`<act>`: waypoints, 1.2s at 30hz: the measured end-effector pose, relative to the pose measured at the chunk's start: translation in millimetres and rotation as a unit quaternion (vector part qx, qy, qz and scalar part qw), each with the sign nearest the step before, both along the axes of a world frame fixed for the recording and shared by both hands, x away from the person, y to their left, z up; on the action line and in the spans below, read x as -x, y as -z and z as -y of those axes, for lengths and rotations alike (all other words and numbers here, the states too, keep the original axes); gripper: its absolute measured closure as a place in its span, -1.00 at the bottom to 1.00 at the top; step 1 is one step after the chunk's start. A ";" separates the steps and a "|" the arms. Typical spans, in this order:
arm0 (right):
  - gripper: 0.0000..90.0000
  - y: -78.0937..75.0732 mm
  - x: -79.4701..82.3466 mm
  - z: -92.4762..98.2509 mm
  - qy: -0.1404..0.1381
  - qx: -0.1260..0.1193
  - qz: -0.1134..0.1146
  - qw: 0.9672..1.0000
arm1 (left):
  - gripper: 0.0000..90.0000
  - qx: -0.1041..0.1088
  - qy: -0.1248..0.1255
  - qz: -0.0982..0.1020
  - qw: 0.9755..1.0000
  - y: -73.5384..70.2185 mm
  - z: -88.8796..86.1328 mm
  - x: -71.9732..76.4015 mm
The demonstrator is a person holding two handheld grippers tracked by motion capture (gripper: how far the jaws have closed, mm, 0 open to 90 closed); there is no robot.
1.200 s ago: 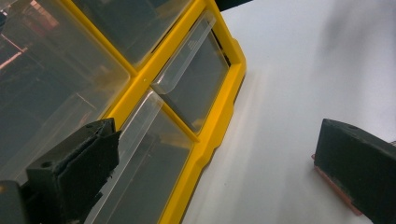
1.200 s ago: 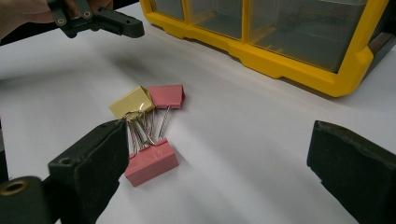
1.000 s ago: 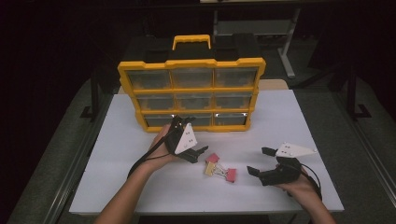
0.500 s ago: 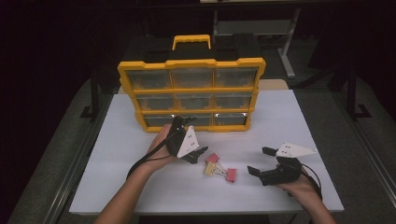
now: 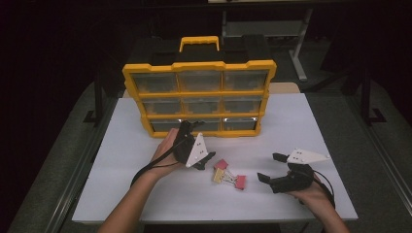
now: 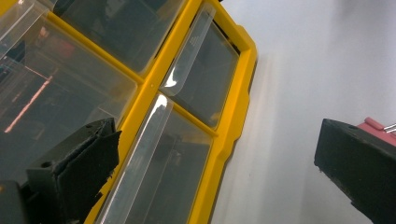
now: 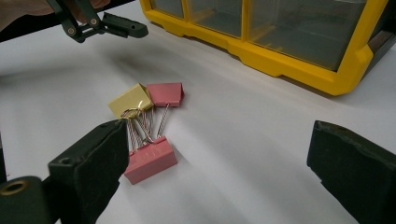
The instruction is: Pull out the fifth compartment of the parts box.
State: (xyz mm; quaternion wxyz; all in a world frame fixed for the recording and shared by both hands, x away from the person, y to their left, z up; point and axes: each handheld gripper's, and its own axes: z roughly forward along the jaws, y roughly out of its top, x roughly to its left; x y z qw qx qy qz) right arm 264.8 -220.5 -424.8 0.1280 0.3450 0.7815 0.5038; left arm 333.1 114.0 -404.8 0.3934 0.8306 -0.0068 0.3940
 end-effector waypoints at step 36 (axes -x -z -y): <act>-0.89 -0.4 0.6 -1.0 0.000 0.003 0.002 1.000 | -1.00 -0.066 -0.002 0.094 0.993 0.8 4.8 7.3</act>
